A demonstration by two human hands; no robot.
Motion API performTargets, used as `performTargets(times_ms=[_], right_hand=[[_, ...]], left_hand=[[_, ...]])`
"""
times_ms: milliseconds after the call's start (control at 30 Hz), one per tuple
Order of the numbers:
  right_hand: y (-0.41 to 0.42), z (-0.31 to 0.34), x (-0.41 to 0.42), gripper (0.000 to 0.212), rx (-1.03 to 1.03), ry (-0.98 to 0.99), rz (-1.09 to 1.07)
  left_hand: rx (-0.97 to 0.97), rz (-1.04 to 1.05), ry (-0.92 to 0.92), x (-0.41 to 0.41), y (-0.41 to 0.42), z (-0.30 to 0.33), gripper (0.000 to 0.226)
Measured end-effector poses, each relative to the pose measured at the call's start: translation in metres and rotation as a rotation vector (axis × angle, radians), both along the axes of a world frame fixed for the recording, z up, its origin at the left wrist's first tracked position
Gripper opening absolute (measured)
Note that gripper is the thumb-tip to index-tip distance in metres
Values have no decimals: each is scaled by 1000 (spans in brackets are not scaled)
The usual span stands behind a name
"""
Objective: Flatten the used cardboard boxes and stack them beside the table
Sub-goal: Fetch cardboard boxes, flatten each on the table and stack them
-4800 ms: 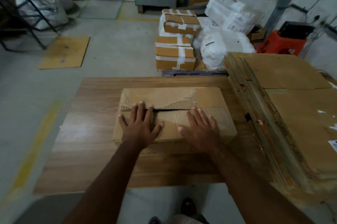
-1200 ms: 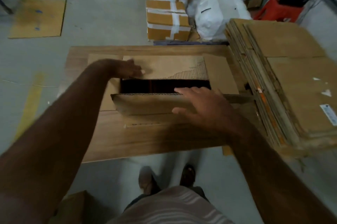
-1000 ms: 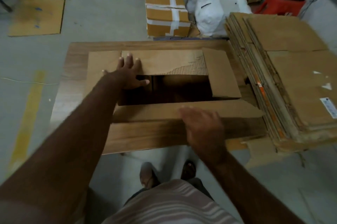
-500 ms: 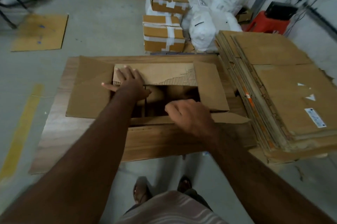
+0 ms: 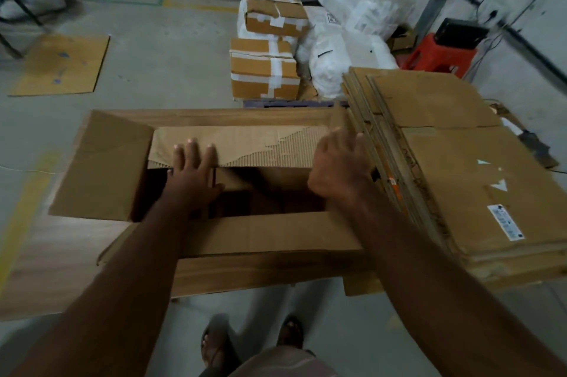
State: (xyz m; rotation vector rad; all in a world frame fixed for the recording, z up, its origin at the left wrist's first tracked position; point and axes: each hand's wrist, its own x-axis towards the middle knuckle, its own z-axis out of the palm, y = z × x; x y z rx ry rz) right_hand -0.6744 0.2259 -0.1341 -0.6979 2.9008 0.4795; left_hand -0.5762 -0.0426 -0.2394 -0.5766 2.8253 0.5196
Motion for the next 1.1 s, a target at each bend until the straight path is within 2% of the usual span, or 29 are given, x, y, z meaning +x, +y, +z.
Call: performTargets(times_ms=[67,167,233,300,333,400,533,600,700,800,867,1000,1100], right_hand=[[35,-1,-28,86,-72,-74,-159],[75,-42,-44,97,-214,-320,-326],[85,-71,-38,95,-398,-501,-385],[86,-88,-33,90,-564,-589,-426],[85,-91,-33,89,-588,-581,-437],[83,-89,-35,91,-508,-493,-398],[60,-60,-37,96,-377,-310,-200],[30,-38,-33,94,-379,-310,-69],[-24,-17,-19,77,-375,-366,150],[-66,-25,-2,55,-283,-391,318],[-82,-40,7,52,-204,-385,348],[-88,-39,12,74,-204,-284,320],[-95,-18,2,63,-251,-183,320]], left_hand=[[-9,15,28,1,0,-6,104],[-30,23,56,4,3,-8,108],[-37,10,50,2,1,-10,109],[-53,0,45,0,-6,-15,110],[-65,-2,42,-2,-11,-17,111],[-86,-10,18,-7,-17,-18,111],[-83,14,-27,-16,-11,1,100],[-78,37,-22,-18,-10,10,91],[-86,51,41,-14,-8,18,77],[-84,95,96,-9,1,32,61],[-104,101,105,-7,5,43,56],[-189,97,220,0,16,62,54],[-318,56,415,3,28,68,48]])
